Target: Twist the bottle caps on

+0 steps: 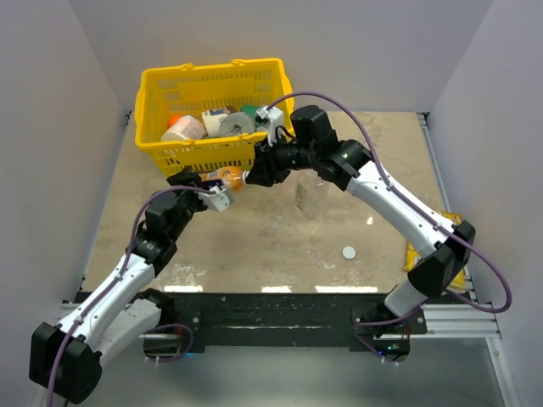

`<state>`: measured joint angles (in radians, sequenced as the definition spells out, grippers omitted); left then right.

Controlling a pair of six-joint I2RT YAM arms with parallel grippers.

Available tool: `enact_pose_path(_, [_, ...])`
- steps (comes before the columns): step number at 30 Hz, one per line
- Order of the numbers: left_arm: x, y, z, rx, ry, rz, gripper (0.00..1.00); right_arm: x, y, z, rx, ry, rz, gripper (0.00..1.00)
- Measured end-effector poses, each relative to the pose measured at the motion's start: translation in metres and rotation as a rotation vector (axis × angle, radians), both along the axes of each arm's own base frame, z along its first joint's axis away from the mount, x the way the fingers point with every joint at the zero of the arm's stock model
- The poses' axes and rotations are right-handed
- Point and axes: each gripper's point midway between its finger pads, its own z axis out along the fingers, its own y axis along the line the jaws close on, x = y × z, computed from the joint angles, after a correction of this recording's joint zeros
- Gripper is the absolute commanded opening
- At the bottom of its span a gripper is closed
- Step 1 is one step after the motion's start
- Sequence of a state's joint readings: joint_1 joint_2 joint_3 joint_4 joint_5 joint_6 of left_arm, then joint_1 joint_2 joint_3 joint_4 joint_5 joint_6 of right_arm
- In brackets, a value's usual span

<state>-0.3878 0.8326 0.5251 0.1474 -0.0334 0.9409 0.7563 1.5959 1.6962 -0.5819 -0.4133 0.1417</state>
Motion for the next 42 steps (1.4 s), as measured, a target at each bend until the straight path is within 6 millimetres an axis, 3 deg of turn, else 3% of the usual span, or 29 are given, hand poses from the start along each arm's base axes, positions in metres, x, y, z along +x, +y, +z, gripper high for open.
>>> enact_pose_path(7, [0.007, 0.01, -0.001, 0.122, -0.061, 0.075, 0.0, 0.013, -0.002, -0.023, 0.029, 0.159, 0.013, 0.0])
enact_pose_path(15, [0.012, 0.012, 0.009, 0.137, -0.11, 0.114, 0.0, 0.022, -0.004, -0.022, 0.133, 0.258, 0.068, 0.0])
enact_pose_path(16, [0.012, 0.012, 0.009, 0.134, -0.111, 0.117, 0.0, 0.022, -0.004, -0.021, 0.14, 0.261, 0.072, 0.15])
enact_pose_path(18, [0.012, 0.012, 0.009, 0.125, -0.108, 0.12, 0.0, 0.023, -0.004, -0.021, 0.154, 0.265, 0.081, 0.36])
enact_pose_path(19, [0.012, 0.012, 0.008, 0.119, -0.105, 0.121, 0.0, 0.022, -0.004, -0.02, 0.158, 0.266, 0.086, 0.54])
enact_pose_path(22, [0.012, 0.009, 0.008, 0.077, -0.098, 0.114, 0.0, 0.022, -0.004, -0.017, 0.17, 0.266, 0.095, 0.74])
enact_pose_path(27, [0.008, -0.002, 0.009, -0.008, -0.085, 0.076, 0.0, 0.02, -0.009, -0.015, 0.163, 0.262, 0.114, 0.99])
enact_pose_path(31, [0.006, -0.007, 0.006, -0.047, -0.064, 0.054, 0.0, 0.02, -0.023, -0.001, 0.148, 0.207, 0.141, 0.99])
enact_pose_path(35, [0.007, -0.013, -0.009, -0.063, -0.004, 0.036, 0.0, 0.006, -0.043, 0.015, 0.105, 0.086, 0.193, 0.98])
enact_pose_path(42, [0.0, -0.036, -0.029, -0.114, 0.133, -0.068, 0.0, -0.019, -0.073, 0.055, -0.029, -0.431, 0.272, 0.8])
